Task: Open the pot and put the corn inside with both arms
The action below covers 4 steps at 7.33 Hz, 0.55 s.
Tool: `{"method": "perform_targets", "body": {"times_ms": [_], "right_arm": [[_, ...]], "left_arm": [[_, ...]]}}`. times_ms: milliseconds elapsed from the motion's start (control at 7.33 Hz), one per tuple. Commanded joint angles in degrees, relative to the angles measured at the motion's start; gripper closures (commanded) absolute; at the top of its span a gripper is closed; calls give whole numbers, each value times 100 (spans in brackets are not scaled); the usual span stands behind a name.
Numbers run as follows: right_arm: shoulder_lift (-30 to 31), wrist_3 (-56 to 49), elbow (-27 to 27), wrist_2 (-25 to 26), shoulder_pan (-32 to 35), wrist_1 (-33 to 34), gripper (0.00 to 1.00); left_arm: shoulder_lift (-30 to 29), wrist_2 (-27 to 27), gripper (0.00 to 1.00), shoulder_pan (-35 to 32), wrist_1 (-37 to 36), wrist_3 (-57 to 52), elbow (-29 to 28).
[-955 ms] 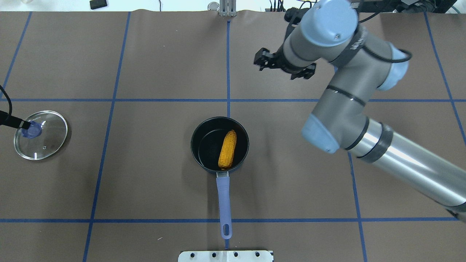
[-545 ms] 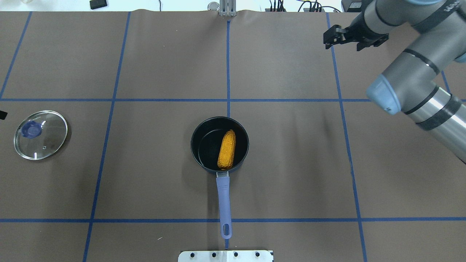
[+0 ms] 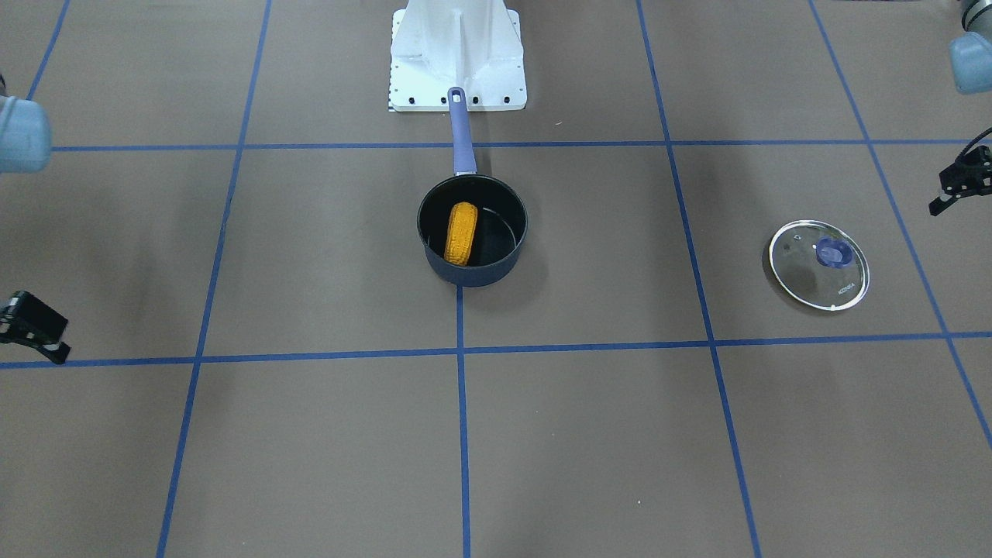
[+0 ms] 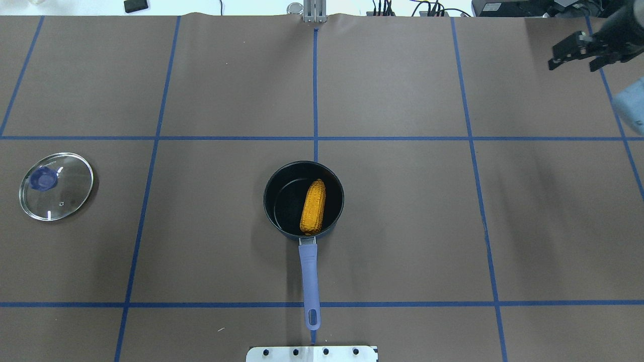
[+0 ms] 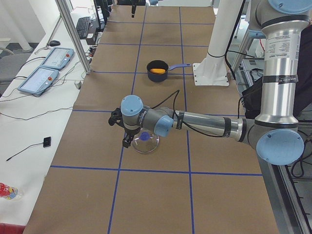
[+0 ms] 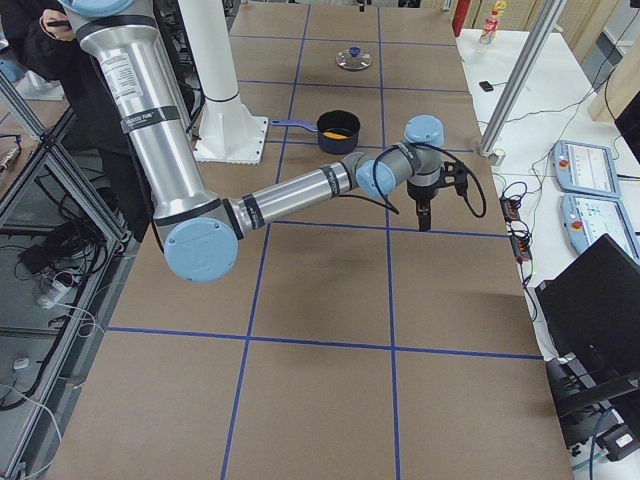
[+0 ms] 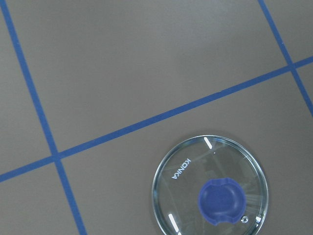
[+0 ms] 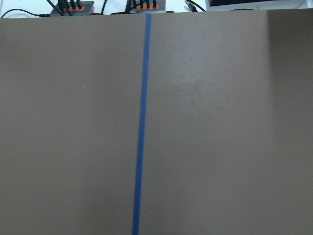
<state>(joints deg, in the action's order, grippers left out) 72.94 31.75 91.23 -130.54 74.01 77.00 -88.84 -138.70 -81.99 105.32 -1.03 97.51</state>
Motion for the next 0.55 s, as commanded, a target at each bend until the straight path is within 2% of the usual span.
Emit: {"method": "perform_targets", "body": {"times_ms": [0,409], "right_arm": [[587,-1306,-272,-611,945,-9,0],[1045,-1987,-361,-753,1580,0,0]], "left_arm": [[-107,-25,2,-308,-126,-362,-162],[-133,-130,2,-528,-134,-521,-206]]}}
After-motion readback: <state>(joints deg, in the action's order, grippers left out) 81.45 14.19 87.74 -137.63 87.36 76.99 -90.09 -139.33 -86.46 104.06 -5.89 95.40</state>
